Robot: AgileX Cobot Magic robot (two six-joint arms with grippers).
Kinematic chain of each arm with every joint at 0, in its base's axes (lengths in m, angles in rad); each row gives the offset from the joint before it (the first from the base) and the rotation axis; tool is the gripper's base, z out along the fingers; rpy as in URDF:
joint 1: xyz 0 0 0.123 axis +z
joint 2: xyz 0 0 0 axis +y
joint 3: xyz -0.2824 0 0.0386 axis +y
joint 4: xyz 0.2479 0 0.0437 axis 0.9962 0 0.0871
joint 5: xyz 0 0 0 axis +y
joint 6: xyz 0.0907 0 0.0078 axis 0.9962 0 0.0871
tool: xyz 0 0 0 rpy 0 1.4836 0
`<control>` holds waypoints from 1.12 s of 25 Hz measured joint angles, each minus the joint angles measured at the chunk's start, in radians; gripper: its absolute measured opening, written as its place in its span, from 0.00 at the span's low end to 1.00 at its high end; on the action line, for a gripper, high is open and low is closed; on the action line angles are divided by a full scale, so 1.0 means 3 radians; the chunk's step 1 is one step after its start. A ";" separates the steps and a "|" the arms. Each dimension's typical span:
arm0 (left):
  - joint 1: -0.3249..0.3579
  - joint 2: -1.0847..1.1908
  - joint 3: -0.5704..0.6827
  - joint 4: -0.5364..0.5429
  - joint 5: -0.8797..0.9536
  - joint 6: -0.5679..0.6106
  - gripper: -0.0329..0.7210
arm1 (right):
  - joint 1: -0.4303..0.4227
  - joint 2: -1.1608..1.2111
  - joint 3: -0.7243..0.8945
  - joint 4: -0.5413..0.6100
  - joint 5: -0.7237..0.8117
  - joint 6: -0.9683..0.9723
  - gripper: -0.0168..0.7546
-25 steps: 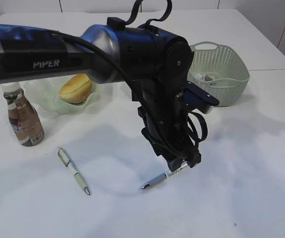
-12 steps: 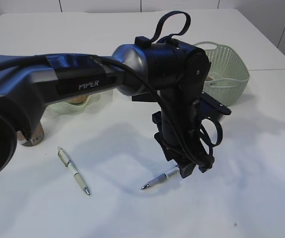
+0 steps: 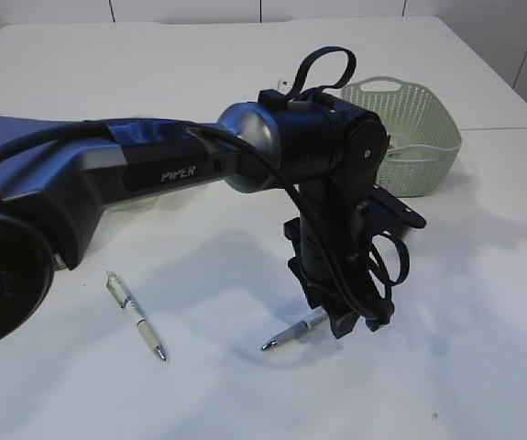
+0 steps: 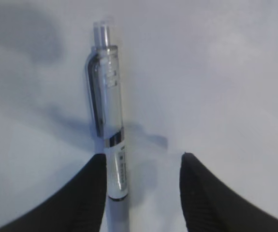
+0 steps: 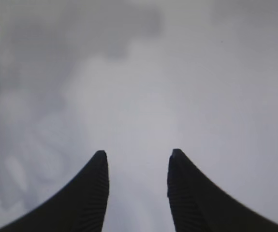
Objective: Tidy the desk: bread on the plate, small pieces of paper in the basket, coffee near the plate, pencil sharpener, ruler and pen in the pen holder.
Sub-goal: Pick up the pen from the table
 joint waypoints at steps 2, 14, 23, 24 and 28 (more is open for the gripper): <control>0.0000 0.0000 0.0000 0.0000 -0.0013 0.0007 0.50 | 0.0000 0.0000 0.0000 0.0000 0.0000 0.0000 0.46; 0.0120 0.0000 0.0000 -0.0005 -0.0053 0.0018 0.50 | 0.0000 0.0000 0.0000 0.0000 0.0000 0.0000 0.45; 0.0120 0.0069 -0.0013 -0.0033 -0.0057 0.0020 0.49 | 0.0000 0.0000 0.0000 0.0000 0.0000 0.0000 0.45; 0.0120 0.0069 -0.0013 -0.0033 -0.0057 0.0020 0.49 | 0.0000 0.0000 0.0000 0.0000 0.0000 0.0000 0.45; 0.0120 0.0069 -0.0020 -0.0033 -0.0057 0.0027 0.46 | 0.0000 0.0000 0.0000 0.0000 0.0000 0.0000 0.45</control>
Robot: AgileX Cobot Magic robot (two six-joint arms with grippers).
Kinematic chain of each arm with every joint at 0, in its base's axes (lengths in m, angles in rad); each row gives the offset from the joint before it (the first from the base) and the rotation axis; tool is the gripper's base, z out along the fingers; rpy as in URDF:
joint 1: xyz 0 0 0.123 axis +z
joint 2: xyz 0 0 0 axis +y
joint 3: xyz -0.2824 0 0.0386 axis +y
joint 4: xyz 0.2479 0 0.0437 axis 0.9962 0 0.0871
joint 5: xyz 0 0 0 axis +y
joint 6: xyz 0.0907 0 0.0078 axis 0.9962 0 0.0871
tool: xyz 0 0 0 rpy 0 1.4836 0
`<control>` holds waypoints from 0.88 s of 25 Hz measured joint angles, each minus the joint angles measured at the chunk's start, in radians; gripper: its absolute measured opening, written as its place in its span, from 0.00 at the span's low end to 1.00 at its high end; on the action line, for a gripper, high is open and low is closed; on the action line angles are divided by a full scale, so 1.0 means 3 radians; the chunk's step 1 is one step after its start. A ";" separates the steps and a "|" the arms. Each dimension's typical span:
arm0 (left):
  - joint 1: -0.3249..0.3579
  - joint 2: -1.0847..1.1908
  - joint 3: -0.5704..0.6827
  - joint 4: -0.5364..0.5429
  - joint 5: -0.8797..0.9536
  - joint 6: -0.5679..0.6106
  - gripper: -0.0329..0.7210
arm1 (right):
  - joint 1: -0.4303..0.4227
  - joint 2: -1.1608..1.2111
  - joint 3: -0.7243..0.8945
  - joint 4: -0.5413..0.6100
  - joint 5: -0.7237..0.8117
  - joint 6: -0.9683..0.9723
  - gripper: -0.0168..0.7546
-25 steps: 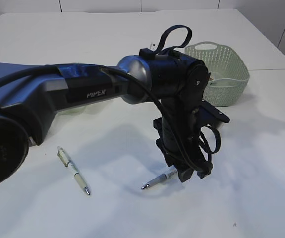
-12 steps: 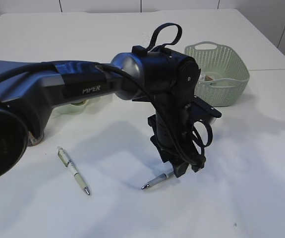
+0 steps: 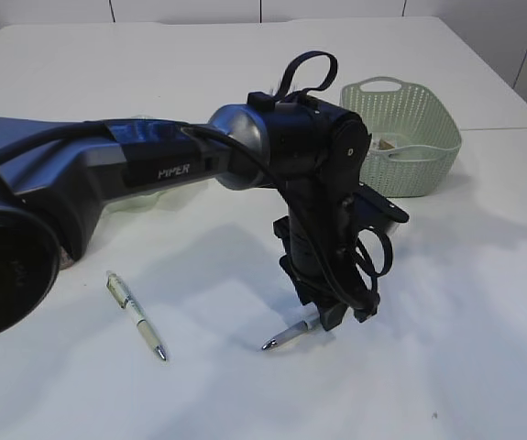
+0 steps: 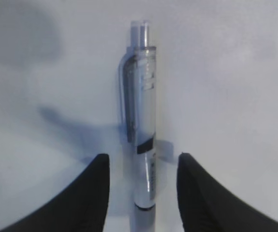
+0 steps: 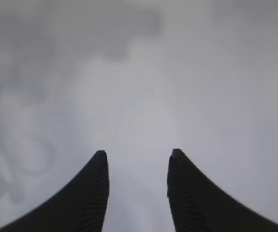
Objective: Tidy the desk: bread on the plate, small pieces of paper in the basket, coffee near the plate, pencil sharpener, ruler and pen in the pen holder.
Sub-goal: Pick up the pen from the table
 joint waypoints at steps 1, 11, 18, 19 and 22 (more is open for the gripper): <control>0.0000 0.0008 0.0000 -0.0002 0.0000 0.0000 0.46 | 0.0000 0.0000 0.0000 0.0000 0.0000 0.0000 0.45; 0.0000 0.0054 -0.0005 -0.0008 0.0025 0.0006 0.44 | 0.0000 0.0000 0.0000 0.0000 0.0000 0.0000 0.45; 0.0000 0.0054 -0.0005 -0.0008 0.0044 0.0050 0.25 | 0.0000 0.0000 0.0000 0.0000 0.0000 0.0000 0.45; 0.0000 0.0054 -0.0005 -0.0008 0.0047 0.0079 0.20 | 0.0000 0.0000 0.0000 0.0000 0.0000 0.0000 0.45; 0.0000 0.0061 -0.0005 -0.0009 0.0069 0.0107 0.13 | 0.0000 0.0000 0.0000 0.0000 0.0000 0.0000 0.46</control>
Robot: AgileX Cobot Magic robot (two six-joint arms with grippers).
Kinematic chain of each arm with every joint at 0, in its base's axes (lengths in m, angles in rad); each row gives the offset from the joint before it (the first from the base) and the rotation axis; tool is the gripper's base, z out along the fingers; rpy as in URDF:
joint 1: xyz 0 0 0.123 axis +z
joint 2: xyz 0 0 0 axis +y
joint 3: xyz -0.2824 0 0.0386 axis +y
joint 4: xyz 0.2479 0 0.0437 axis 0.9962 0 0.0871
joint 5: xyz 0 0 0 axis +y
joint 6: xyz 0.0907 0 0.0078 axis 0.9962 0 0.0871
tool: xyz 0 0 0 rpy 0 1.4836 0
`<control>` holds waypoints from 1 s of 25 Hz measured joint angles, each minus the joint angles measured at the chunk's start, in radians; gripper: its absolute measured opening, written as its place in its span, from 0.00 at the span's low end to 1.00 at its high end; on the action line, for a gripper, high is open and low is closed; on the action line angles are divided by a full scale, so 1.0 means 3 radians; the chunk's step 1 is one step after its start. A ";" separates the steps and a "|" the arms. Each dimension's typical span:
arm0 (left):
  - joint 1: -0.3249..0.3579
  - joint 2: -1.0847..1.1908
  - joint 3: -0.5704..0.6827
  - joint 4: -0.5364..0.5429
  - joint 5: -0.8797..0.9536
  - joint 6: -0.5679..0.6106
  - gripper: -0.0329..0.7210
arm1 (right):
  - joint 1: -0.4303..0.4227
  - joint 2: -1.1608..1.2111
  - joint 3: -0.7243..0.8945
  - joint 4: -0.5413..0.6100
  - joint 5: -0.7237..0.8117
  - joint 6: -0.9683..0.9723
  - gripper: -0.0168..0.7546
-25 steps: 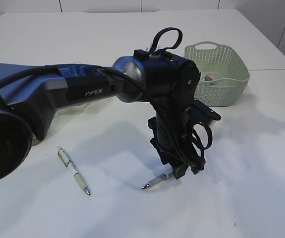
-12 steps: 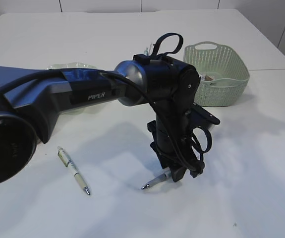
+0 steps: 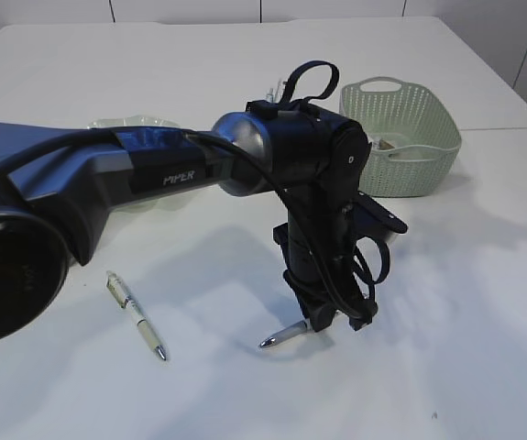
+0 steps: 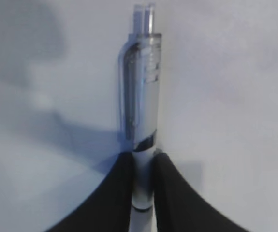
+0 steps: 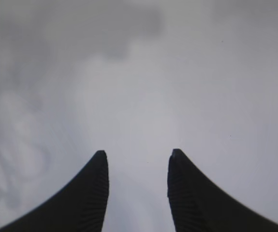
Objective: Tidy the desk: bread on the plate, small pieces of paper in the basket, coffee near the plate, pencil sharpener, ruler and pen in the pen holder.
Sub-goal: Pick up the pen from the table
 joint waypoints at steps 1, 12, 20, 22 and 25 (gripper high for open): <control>0.0000 0.0005 -0.0002 -0.0006 0.0018 0.0000 0.13 | 0.0000 0.0000 0.0000 0.0000 0.0000 0.0000 0.46; 0.0000 0.0048 -0.0114 -0.0006 0.0086 0.0008 0.13 | 0.0000 0.0000 0.0000 0.0000 0.0000 0.0000 0.45; 0.0000 0.0019 -0.0236 -0.0140 0.0094 0.0013 0.12 | 0.0000 0.0000 0.0000 0.0000 0.0000 0.0000 0.45; 0.0000 -0.0044 -0.0236 -0.0149 0.0094 0.0013 0.12 | 0.0000 0.0000 0.0000 0.0000 0.0000 0.0000 0.45; 0.0000 -0.0157 -0.0236 -0.0142 0.0094 0.0013 0.12 | 0.0000 0.0000 0.0000 0.0000 0.0000 0.0000 0.45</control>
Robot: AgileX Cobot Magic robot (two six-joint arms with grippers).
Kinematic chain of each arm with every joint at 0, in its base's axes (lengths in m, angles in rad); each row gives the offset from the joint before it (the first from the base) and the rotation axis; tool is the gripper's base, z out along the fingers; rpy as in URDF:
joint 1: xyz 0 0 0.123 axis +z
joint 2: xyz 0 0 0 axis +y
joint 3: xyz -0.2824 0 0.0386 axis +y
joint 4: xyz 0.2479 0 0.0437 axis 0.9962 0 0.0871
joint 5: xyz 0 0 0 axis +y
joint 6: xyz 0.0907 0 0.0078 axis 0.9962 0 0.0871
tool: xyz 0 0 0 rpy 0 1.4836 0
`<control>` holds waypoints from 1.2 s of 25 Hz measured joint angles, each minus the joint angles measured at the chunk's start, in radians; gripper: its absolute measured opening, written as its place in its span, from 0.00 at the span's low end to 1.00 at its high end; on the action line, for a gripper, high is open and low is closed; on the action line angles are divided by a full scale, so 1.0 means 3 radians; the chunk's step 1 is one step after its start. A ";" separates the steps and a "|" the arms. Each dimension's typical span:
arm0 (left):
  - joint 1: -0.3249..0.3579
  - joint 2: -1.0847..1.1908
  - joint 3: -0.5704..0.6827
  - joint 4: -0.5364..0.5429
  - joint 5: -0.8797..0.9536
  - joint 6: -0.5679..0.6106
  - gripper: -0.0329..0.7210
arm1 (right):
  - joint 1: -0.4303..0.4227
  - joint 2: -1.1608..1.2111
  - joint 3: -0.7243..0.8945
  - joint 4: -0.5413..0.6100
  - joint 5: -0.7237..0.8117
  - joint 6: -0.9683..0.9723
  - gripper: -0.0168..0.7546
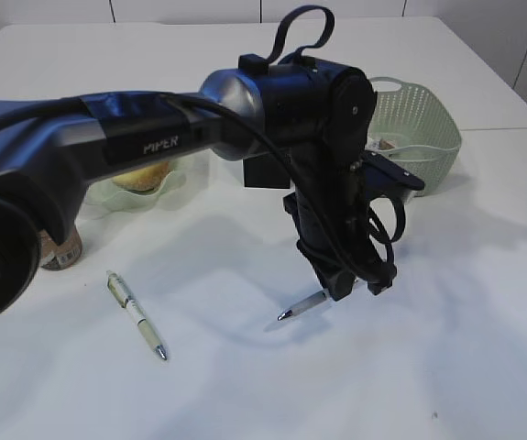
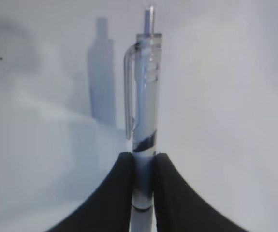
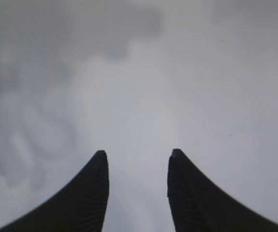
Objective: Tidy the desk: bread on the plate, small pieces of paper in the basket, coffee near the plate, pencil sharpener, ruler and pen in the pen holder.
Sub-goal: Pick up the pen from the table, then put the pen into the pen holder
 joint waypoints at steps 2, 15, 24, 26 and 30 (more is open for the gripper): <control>0.0000 -0.0082 0.0000 0.0006 0.0007 0.0000 0.12 | 0.0000 0.0000 0.0000 0.0000 0.0000 0.0000 0.45; 0.0001 -0.0736 0.0000 0.0100 0.0059 -0.0266 0.12 | 0.0000 0.0000 0.0000 0.0049 0.0000 0.0000 0.45; 0.0001 -0.1175 0.0000 0.0577 -0.0465 -0.0427 0.12 | 0.0000 0.0000 0.0000 0.0063 0.0000 0.0000 0.45; 0.0001 -0.1181 0.0000 0.0618 -0.0648 -0.0432 0.12 | 0.0000 0.0000 0.0000 0.0063 0.0000 0.0000 0.45; 0.0001 -0.1196 0.0100 0.0741 -0.1006 -0.0553 0.12 | 0.0000 0.0000 0.0000 0.0063 0.0000 -0.0008 0.45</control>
